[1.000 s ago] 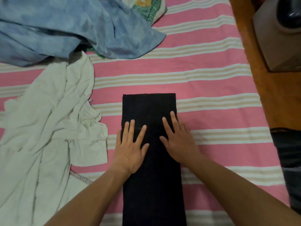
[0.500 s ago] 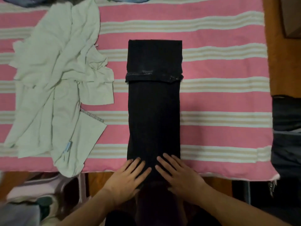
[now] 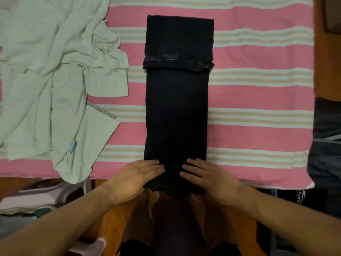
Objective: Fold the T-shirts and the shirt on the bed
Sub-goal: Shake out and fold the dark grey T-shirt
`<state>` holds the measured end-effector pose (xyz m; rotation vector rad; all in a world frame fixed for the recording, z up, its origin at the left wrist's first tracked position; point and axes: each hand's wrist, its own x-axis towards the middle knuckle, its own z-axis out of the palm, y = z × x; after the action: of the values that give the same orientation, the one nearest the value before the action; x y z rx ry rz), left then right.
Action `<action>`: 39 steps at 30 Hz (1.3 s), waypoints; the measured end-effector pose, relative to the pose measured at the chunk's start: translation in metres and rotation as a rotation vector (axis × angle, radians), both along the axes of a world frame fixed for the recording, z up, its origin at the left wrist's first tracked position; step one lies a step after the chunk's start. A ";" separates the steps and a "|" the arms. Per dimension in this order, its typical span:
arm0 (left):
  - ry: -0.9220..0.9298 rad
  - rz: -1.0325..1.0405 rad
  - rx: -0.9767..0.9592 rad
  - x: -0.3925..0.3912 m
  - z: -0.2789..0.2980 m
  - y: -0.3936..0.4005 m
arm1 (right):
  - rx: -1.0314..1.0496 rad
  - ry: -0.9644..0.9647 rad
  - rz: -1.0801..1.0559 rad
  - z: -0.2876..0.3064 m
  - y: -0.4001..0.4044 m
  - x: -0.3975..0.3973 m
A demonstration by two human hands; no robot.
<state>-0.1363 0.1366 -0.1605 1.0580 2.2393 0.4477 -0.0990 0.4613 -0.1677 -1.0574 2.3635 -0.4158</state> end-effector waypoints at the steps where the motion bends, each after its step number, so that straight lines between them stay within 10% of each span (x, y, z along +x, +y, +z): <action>1: -0.142 0.175 0.029 -0.009 0.019 0.002 | -0.083 -0.120 -0.172 0.015 0.000 -0.007; 5: -0.398 0.922 0.346 -0.082 0.084 0.024 | -0.380 -0.313 -1.074 0.072 -0.013 -0.093; 12: -0.754 1.356 0.288 -0.150 0.022 0.054 | -0.392 -0.507 -1.510 0.036 -0.030 -0.168; 18: -0.481 1.214 -0.010 -0.075 0.009 0.069 | -0.103 -0.511 -1.442 0.022 -0.037 -0.089; 21: -0.633 1.228 -0.059 -0.033 0.025 0.072 | 0.000 -0.557 -1.443 0.036 -0.032 -0.047; 29: -0.783 1.520 0.292 -0.052 0.040 0.062 | -0.215 -0.456 -1.467 0.047 -0.033 -0.073; 39: -0.298 1.399 0.193 -0.107 0.036 0.062 | -0.204 -0.221 -1.469 0.033 -0.032 -0.129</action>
<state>-0.2430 0.1981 -0.1247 -0.6646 2.3312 1.2648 -0.2284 0.4293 -0.1348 0.8328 2.4821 -1.1680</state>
